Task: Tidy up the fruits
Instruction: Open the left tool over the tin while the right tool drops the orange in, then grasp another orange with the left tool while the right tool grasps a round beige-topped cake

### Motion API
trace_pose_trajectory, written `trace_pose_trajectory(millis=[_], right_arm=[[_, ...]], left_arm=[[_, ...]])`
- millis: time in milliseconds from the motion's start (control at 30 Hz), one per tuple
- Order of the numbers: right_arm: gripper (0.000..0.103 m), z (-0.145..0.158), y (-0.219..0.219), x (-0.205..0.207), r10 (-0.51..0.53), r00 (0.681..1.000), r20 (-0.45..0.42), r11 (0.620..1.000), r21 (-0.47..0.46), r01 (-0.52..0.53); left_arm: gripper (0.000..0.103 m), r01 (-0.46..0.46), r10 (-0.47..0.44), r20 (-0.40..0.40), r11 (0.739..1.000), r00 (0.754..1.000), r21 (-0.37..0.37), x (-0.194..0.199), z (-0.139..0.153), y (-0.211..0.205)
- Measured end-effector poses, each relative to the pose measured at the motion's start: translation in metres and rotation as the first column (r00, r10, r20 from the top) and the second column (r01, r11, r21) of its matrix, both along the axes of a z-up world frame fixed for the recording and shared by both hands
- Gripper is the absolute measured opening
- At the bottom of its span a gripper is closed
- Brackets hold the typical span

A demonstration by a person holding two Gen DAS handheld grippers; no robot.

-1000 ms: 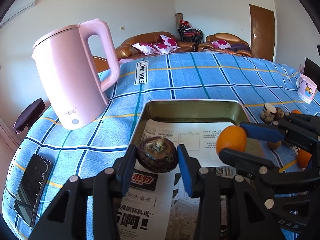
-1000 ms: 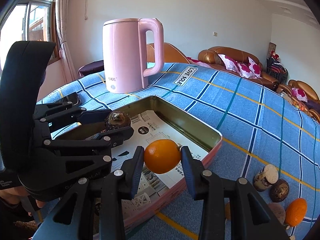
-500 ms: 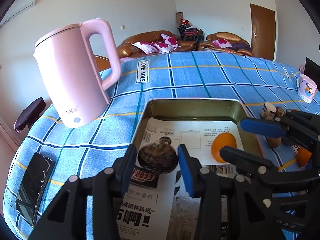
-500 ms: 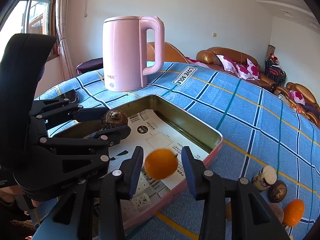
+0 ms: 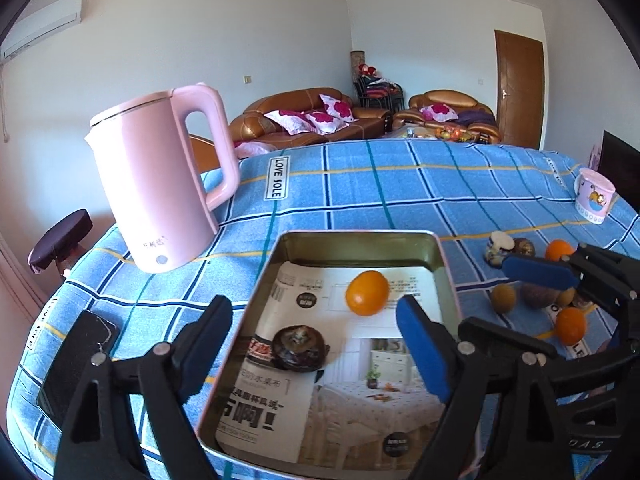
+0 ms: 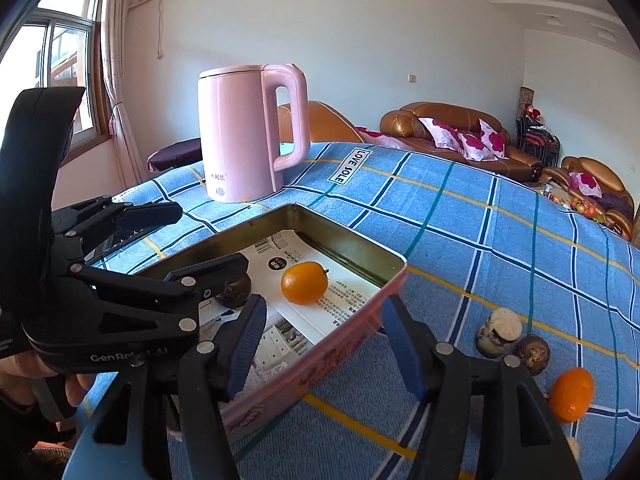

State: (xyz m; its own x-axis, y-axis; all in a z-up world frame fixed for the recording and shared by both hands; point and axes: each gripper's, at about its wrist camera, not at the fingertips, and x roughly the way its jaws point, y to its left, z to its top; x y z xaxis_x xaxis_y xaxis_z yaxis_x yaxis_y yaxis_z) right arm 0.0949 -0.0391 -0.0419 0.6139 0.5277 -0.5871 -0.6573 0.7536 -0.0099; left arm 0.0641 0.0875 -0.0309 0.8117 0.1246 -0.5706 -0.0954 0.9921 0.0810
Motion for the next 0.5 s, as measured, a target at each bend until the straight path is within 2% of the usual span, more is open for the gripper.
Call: trace_pose_trajectory(millis=[133,267,500], right_arm=[[0.066,0.002,-0.032,-0.016,-0.050,0.998,0.023,0.999,-0.018,0.051],[0.067,0.003,-0.078,-0.028,-0.143,0.989,0.034,0.989,-0.019,0.144],[0.068,-0.005,-0.153,-0.035,-0.339,0.940,0.038,0.941,-0.008,0.339]], left_arm=[[0.090,0.062,-0.061,0.029,0.997,0.998,-0.036,-0.009,0.003,-0.029],[0.090,0.127,-0.124,0.037,0.990,0.992,-0.068,-0.010,0.001,-0.064],[0.090,0.230,-0.231,-0.003,0.969,0.973,-0.094,-0.004,-0.014,-0.127]])
